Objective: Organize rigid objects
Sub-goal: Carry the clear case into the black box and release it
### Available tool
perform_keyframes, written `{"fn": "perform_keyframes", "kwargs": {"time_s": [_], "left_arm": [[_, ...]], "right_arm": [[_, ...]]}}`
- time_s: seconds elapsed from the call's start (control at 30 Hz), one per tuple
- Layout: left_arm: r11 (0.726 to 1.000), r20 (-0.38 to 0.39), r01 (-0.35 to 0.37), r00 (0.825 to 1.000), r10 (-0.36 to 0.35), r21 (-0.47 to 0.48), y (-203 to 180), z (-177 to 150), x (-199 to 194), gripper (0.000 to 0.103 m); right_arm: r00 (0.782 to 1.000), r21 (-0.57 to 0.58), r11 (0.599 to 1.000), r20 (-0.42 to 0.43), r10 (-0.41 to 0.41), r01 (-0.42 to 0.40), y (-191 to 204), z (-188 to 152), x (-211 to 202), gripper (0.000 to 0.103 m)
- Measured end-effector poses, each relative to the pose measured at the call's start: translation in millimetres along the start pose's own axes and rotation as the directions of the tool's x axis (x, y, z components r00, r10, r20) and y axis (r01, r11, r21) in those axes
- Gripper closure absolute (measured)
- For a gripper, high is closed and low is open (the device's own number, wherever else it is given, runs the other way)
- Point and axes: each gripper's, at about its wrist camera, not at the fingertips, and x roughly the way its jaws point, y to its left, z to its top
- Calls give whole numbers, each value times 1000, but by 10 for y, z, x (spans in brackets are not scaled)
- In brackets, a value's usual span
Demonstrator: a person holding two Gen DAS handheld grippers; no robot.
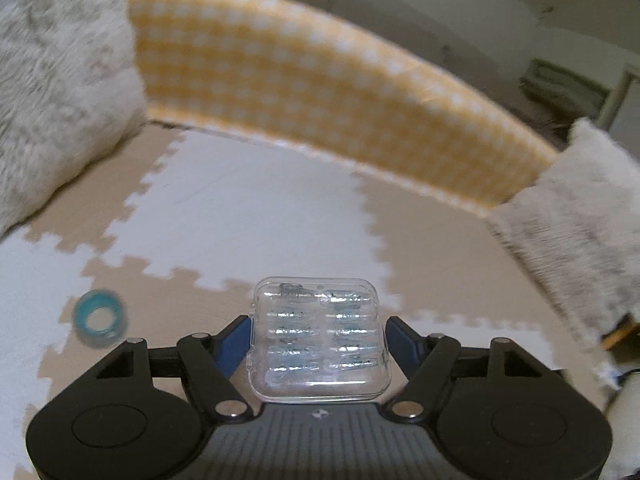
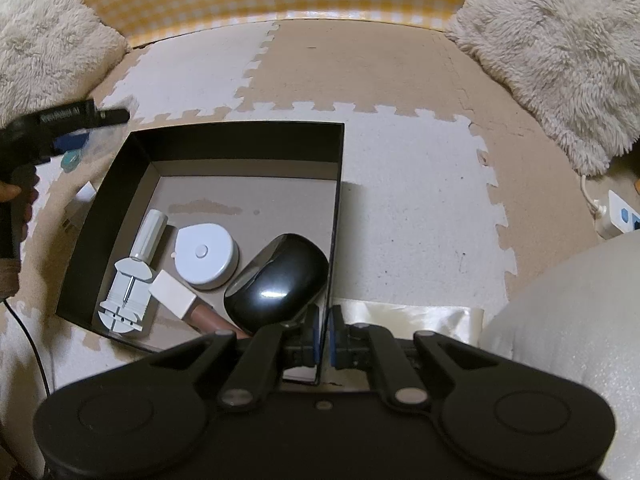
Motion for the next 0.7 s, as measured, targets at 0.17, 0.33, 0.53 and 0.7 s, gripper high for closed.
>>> {"fn": "perform_keyframes", "kwargs": {"time_s": [0.17,0.33,0.53,0.7], "left_arm": [[997,13,74,997,-74,-12,-348,-20,-218,30],[988,-16,154,988,-154,-13,-719,-140,-353,30],[969,-110,246,964,-242,20,-1190,-359,-329,30],[974,-163,226,960,-227,-23,-1299,-535,-109,30]], "right_arm": [[1000,8,1000,0,7,-7,-16,-2,-1,98],[1000,11,1000,0,11,-11,-27,-1,4,98],[1000,16,1000,2,20,-20,-50,-8,4,98],[1000,9,1000,3,14,-14,-35,-8,3,98]]}}
